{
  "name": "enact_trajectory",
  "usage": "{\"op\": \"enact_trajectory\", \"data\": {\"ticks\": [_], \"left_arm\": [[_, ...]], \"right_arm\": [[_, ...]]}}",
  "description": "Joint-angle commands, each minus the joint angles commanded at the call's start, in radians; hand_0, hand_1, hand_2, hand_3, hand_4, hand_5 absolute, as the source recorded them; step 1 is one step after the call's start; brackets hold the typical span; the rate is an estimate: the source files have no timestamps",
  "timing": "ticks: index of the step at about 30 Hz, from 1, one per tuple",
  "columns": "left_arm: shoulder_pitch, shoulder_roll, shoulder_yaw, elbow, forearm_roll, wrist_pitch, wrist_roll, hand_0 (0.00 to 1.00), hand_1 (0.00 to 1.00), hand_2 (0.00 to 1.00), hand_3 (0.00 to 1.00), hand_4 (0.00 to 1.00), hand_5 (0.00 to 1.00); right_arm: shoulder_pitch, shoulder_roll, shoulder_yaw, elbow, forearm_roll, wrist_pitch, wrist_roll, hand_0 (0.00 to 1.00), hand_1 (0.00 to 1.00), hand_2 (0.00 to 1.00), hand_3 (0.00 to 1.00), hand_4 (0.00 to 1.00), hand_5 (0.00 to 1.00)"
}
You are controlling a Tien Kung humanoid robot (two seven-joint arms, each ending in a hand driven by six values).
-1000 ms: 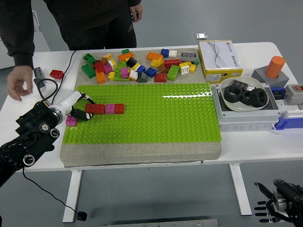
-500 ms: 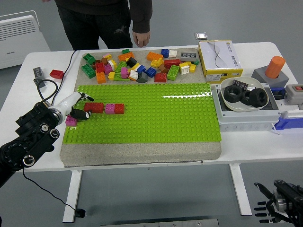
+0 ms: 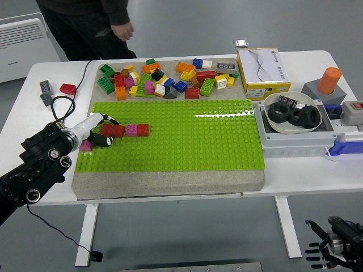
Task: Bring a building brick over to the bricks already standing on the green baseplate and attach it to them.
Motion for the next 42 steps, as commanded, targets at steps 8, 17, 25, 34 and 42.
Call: {"op": "enact_trajectory", "data": {"ticks": [8, 17, 25, 34, 42], "left_arm": [[-0.004, 0.000, -0.011, -0.016, 0.018, 0.038, -0.020, 0.998, 0.998, 0.998, 0.859, 0.661, 0.002], [0.041, 0.007, -0.086, -0.122, 0.125, 0.034, 0.029, 0.998, 0.998, 0.998, 0.819, 0.749, 0.076], [0.144, 0.043, -0.149, -0.300, 0.292, -0.009, 0.095, 0.998, 0.998, 0.998, 0.709, 0.864, 0.408], [0.162, 0.050, -0.078, -0.325, 0.343, 0.094, 0.035, 0.998, 0.998, 0.998, 0.736, 0.889, 0.998], [0.156, 0.044, -0.048, -0.267, 0.331, 0.124, 0.015, 0.998, 0.998, 0.998, 0.732, 0.886, 0.998]], "right_arm": [[-0.003, 0.002, -0.007, -0.003, 0.009, -0.004, 0.000, 0.543, 0.520, 0.606, 0.765, 0.867, 0.998], [-0.004, 0.000, -0.011, -0.003, 0.014, -0.007, 0.000, 0.543, 0.516, 0.606, 0.764, 0.867, 0.998], [-0.009, -0.004, -0.016, -0.005, 0.022, -0.008, 0.000, 0.541, 0.516, 0.605, 0.764, 0.867, 0.998], [-0.010, -0.006, -0.016, -0.005, 0.021, -0.007, 0.000, 0.544, 0.515, 0.605, 0.764, 0.868, 0.998], [-0.008, -0.007, -0.018, -0.005, 0.024, -0.007, 0.000, 0.542, 0.514, 0.605, 0.765, 0.868, 0.998]]}}
